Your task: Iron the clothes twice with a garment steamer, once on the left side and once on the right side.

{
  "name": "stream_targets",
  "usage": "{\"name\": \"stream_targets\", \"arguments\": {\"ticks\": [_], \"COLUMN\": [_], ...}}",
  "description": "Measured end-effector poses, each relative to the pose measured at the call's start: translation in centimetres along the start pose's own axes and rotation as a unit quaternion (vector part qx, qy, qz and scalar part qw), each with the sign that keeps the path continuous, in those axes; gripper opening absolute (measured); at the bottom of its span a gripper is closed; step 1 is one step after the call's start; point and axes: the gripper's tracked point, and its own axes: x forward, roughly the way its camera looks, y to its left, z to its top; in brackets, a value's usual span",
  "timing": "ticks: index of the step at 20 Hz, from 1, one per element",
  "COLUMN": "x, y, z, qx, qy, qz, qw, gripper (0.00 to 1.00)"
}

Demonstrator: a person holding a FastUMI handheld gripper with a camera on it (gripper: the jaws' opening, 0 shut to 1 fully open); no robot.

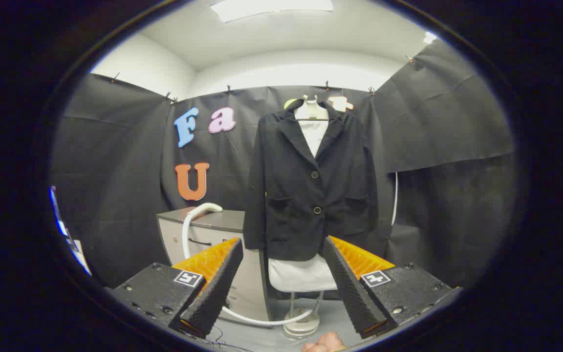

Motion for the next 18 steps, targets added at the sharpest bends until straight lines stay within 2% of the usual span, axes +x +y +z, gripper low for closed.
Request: {"name": "stream_targets", "arguments": {"ticks": [2,10,18], "x": [-0.2,-0.6,0.1], "y": [-0.2,-1.0,-3.3], "z": [0.0,2.6,1.9], "qx": [0.000,-0.026,-0.027], "qy": [0.002,-0.022,-0.008], "qz": [-0.006,0.033,0.040], "qw": [1.000,0.999,0.999], "gripper": [1.00,1.00,1.00]}}
